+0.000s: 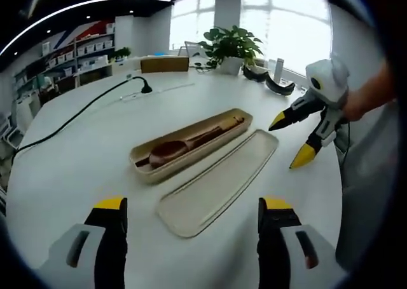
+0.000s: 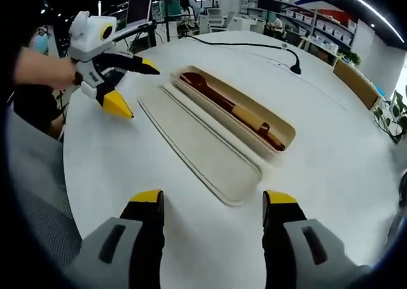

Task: Arrange the utensils inside the cutlery case until each visible utensil rests in its matching compartment.

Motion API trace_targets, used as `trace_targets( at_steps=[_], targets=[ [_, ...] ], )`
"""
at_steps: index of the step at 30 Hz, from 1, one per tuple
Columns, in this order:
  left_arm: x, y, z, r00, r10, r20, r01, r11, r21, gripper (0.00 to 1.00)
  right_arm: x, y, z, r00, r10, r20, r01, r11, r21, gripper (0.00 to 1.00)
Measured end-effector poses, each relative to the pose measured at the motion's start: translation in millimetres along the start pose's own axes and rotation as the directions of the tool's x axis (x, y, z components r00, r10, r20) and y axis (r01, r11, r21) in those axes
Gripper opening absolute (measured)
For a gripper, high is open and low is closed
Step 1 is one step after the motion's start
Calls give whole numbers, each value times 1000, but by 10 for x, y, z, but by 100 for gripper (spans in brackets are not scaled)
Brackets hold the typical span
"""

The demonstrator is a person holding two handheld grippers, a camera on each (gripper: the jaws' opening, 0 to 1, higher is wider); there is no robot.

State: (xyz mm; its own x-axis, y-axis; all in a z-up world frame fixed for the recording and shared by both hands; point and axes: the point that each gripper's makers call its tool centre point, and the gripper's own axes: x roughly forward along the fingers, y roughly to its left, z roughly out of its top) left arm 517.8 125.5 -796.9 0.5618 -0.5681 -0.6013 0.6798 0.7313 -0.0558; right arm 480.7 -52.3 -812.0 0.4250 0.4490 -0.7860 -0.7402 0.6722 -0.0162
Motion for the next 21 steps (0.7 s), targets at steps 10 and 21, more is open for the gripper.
trace_targets(
  at_steps=[10,21],
  targets=[
    [69,-48,0,1000,-13,1,13,1000,11,85,90,1,21,1000,15,1,-15,1000,1,62],
    [143,-137,9,1000,-19,5,19,999,35,81,71,-23,0,1000,8,2,-8,1000,-3,62]
  ],
)
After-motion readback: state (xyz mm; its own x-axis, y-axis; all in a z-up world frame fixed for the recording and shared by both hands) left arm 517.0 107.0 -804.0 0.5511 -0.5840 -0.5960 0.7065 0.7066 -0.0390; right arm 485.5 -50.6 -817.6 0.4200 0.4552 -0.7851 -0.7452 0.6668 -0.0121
